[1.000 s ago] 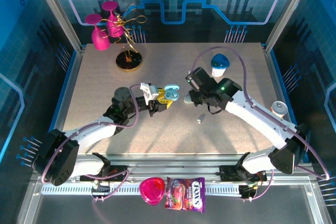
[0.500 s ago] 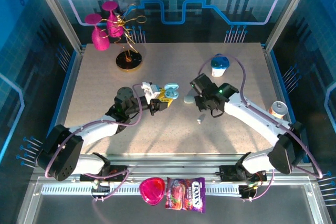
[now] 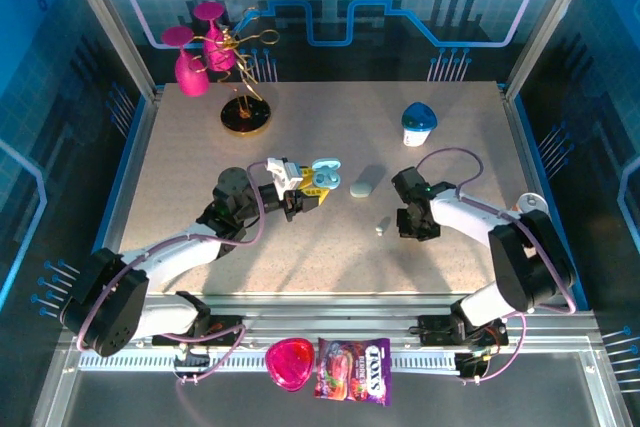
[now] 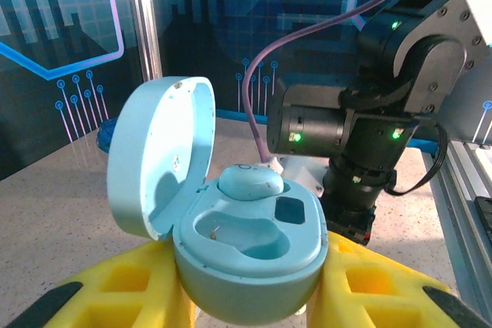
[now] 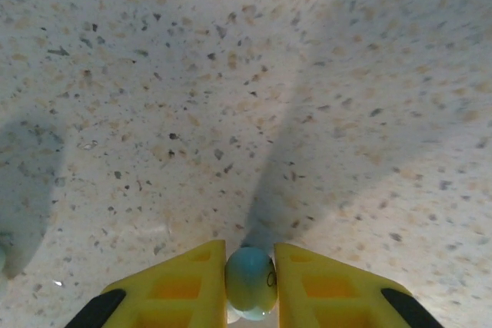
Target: Insert wireless bluetooth earbuds into charging case
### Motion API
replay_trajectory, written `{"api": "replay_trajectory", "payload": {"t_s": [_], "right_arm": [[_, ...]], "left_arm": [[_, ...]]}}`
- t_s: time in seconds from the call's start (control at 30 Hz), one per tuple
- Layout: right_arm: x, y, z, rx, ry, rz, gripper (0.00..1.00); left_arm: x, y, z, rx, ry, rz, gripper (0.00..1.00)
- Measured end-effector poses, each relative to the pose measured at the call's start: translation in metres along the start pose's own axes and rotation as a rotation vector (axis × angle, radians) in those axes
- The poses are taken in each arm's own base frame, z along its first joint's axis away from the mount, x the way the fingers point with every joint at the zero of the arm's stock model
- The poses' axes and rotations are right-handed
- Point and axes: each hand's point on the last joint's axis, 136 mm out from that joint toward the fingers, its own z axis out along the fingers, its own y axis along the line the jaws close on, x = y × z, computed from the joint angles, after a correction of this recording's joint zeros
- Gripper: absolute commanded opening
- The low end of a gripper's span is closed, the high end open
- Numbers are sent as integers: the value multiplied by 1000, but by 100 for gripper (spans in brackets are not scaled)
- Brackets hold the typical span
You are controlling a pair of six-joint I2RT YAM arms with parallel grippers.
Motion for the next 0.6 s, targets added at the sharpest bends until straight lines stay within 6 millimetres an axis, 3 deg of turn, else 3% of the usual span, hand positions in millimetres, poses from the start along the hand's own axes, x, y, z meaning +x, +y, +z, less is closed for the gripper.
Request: {"api": "replay_trajectory", "payload": {"t_s": [0.1,0.17,0.23,0.6], "right_arm": [[-3,6,3,-32,-5,21,25],[-7,11,3,-62,-13,42,34],[-8,14,4,-84,-15,53,37],[-9,20,1,-231,-14,118,38]], "left_arm": [[1,-1,0,3,6,-2,32],[2,-2,0,3,12,-6,32],[3,-2,0,3,13,-8,32],[3,-2,0,7,13,-8,32]]}}
